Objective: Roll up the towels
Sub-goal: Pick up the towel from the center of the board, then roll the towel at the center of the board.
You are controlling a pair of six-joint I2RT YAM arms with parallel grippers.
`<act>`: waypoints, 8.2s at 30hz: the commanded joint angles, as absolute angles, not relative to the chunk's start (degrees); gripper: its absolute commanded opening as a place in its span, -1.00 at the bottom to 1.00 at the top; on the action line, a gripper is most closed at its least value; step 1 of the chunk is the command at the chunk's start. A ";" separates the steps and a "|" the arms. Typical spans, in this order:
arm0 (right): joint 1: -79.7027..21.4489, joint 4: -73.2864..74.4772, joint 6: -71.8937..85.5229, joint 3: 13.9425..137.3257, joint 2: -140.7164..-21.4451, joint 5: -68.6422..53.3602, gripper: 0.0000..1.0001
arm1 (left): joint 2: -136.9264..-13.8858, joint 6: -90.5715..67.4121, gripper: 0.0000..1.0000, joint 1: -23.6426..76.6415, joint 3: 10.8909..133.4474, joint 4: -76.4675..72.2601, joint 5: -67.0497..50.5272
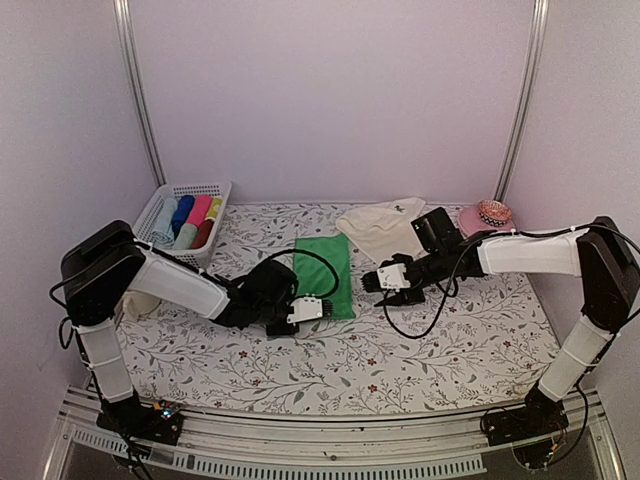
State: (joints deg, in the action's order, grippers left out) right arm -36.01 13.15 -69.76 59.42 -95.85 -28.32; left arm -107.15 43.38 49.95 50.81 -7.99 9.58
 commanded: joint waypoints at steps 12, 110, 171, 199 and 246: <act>-42.08 -6.05 -75.03 49.01 -100.42 -24.10 0.06 | -107.46 32.37 -1.00 49.86 55.22 6.06 -2.28; -34.04 51.47 -50.57 94.17 -128.35 -41.93 -0.92 | -102.14 18.78 -1.00 45.41 53.70 6.38 -13.79; -33.07 59.15 -41.84 107.75 -141.40 -33.65 -0.81 | -101.29 45.61 0.20 63.97 43.94 -14.39 24.99; -32.96 60.27 -42.88 108.19 -141.50 -34.68 -0.82 | -115.50 43.01 -0.07 62.72 51.18 -3.53 27.69; -45.79 -15.92 -70.44 46.88 -101.07 -12.61 0.10 | -117.61 27.33 -1.00 47.56 73.56 33.54 -16.34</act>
State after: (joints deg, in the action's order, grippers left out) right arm -43.92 -4.97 -73.23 46.39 -98.65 -21.10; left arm -114.98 28.36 47.99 74.43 25.26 -10.52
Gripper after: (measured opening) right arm 0.554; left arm 0.052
